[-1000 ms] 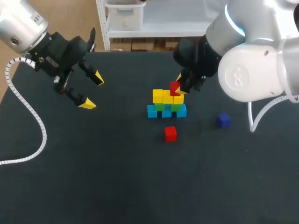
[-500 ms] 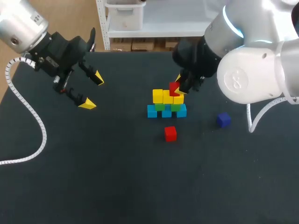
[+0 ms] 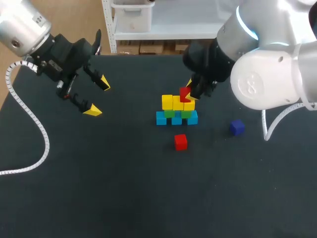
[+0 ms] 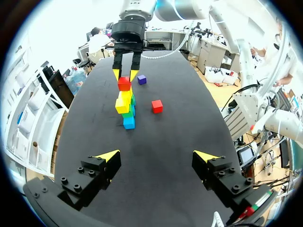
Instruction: Place the blue cubes, place green cubes on the blue cubes, place the yellow cubes on the green cubes, then place the red cubes on the yellow cubes, and place purple cube on the red cubes.
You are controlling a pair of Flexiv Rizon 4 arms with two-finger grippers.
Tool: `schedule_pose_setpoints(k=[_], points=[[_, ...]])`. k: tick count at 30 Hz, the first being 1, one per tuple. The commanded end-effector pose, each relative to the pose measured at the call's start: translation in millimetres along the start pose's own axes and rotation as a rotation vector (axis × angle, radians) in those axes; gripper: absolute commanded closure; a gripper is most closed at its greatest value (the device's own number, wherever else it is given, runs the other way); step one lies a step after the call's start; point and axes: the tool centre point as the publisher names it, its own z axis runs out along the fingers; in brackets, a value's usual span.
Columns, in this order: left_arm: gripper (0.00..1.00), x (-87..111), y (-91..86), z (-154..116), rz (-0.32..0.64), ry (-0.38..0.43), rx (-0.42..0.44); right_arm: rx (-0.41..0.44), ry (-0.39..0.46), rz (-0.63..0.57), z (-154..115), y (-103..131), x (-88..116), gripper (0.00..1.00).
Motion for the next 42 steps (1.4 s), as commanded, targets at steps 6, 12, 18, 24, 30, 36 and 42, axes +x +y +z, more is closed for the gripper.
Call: schedule_pose_setpoints(k=[6,12,18,24,30,36,42], points=[[0.0,0.4,1.6,-0.2,0.002,0.0,0.003,-0.006,0.003,-0.002,1.0,-1.3,-0.3,1.0],[0.0,0.4,1.6,-0.2,0.002,0.0,0.003,-0.008,0.004,-0.003,1.3,-1.2,-0.4,0.98],[0.0,0.4,1.6,-0.2,0.002,0.0,0.003,-0.007,0.005,-0.003,1.4,-1.5,-0.7,0.95],[0.0,0.4,1.6,-0.2,0.002,0.0,0.003,-0.01,0.003,-0.002,1.6,-1.8,-1.1,0.86],[0.0,0.4,1.6,-0.2,0.002,0.0,0.003,-0.013,0.006,0.0,1.6,-2.3,-1.2,0.79],[0.0,0.4,1.6,-0.2,0.002,0.0,0.003,-0.013,0.007,0.002,1.5,-2.8,-0.9,0.77],[0.0,0.4,1.6,-0.2,0.002,0.0,0.003,-0.017,0.008,0.004,1.9,-3.0,-0.6,0.68]])
